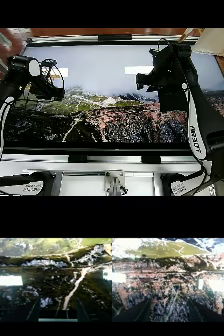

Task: Fold the shirts.

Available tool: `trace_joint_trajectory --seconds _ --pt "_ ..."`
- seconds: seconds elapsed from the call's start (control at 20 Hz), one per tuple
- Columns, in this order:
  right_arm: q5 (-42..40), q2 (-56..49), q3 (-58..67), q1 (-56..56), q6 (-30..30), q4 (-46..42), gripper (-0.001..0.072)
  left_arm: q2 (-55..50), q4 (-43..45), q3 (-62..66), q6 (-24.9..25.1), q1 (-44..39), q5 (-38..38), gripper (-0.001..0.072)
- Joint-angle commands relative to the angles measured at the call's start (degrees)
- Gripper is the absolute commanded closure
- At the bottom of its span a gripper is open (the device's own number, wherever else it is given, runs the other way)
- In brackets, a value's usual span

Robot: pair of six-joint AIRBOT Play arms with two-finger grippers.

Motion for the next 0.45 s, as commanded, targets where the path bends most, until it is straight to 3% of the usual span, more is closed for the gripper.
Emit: trace_joint_trajectory --seconds 0.0,0.4 --pt "-0.22 -0.26 -0.02 0.59 -0.07 0.61 0.0128 -0.20 0.28 0.04 -0.09 0.02 -0.44 0.0171" --pt "-0.24 -0.26 -0.02 0.59 -0.07 0.61 0.0128 -0.94 0.28 0.02 -0.09 0.02 -0.44 0.0171"
